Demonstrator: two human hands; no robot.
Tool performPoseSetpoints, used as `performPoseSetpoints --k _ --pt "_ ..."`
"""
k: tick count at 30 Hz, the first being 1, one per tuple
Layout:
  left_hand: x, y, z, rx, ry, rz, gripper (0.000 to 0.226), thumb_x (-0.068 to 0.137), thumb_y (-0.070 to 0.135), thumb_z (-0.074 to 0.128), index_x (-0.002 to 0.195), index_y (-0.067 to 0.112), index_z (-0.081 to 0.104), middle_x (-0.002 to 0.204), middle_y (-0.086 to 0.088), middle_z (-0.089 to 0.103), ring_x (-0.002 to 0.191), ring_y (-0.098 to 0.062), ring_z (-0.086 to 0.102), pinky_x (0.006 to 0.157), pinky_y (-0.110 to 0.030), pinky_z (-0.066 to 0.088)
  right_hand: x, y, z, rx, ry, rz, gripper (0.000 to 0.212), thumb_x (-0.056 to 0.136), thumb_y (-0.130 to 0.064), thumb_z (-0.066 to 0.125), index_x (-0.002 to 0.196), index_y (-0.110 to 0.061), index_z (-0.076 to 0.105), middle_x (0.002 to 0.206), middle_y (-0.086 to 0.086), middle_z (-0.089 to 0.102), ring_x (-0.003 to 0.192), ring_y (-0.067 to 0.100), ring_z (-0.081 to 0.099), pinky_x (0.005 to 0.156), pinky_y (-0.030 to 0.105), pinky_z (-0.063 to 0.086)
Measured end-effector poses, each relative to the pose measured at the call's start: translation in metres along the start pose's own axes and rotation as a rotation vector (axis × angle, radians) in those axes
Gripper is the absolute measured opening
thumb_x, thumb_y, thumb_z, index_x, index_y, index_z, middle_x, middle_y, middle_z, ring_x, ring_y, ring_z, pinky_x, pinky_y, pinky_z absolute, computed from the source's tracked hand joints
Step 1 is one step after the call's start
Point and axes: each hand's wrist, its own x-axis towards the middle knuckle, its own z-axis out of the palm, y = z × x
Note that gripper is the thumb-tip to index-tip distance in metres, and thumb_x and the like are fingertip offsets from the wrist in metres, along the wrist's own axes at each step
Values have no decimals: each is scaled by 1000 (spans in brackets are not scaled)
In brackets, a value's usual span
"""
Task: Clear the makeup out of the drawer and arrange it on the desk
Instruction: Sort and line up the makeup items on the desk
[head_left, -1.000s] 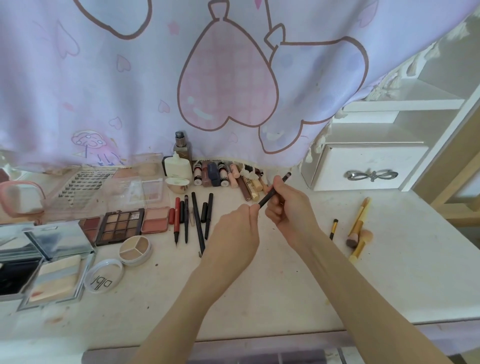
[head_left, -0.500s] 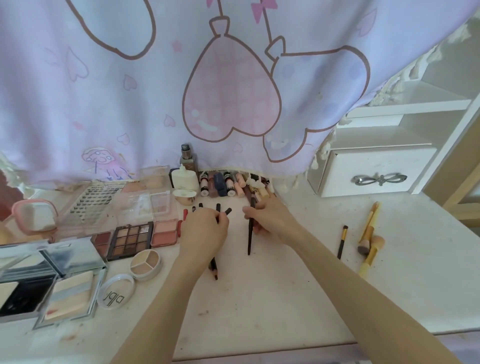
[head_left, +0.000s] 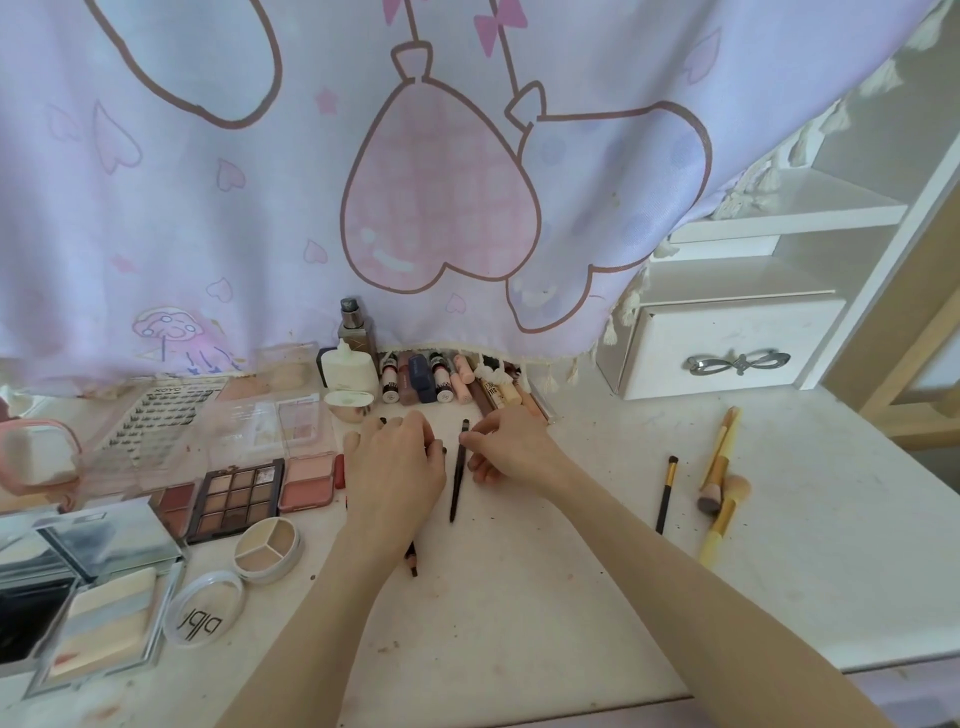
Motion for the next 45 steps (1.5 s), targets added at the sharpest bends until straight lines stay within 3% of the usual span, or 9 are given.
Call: performPoseSetpoints --k 4,11,17,21,27,30,32,38,45 --pt "0 -3 -1 48 -24 13 24 94 31 44 98 17 63 99 -2 60 106 -22 45 87 -33 31 -4 0 -1 108 -23 17 22 96 -13 47 106 3 58 66 8 62 46 14 56 42 17 46" --pt "-5 4 -2 -4 18 39 26 95 31 43 106 18 63 98 -2 60 101 -22 47 87 -33 33 -21 8 -21 77 -29 -92 14 96 -13 45 97 -9 59 73 3 66 60 15 62 56 18 52" --pt "-24 54 0 -260 -195 276 24 95 31 44 108 18 59 103 0 59 102 -17 48 87 -31 41 -52 37 -92 -211 234 -231 19 94 -11 49 93 -14 67 77 -1 68 70 10 63 76 21 48" --pt "-44 102 12 -271 -366 353 35 91 47 46 109 18 53 101 2 55 98 -17 48 80 -29 40 -59 76 -148 -554 403 -198 24 94 -9 48 106 -12 69 104 4 67 99 19 60 88 23 40" --pt "-45 142 21 -215 -527 303 27 91 32 52 106 10 50 102 -3 46 93 -21 48 72 -28 40 -50 104 -201 -922 146 -139 39 93 -3 43 124 -21 59 132 -3 51 121 19 42 100 23 32" --pt "-39 142 21 -187 -519 243 4 89 13 47 88 10 49 80 -1 42 81 -22 47 58 -26 36 -43 108 -205 -1028 112 -193 30 95 -17 49 123 -23 60 128 -6 54 117 17 44 98 26 35" --pt "-37 139 18 -144 -525 227 8 87 12 49 80 11 45 70 1 37 74 -22 45 50 -23 30 -39 107 -201 -1138 140 -261 26 96 -24 46 119 -22 59 123 -5 54 115 17 42 93 26 36" --pt "-32 128 14 -153 -496 146 11 85 19 50 85 9 46 70 -1 42 69 -22 46 46 -24 27 -29 93 -182 -1417 89 -315 25 95 -11 35 115 -16 50 122 1 49 116 19 43 84 29 33" --pt "-25 93 10 -612 -548 -35 7 92 12 38 97 16 41 86 -6 56 70 -17 50 58 -28 39 -29 82 -172 -1289 50 -255 30 91 0 34 116 -12 45 117 5 50 108 23 48 84 31 36"
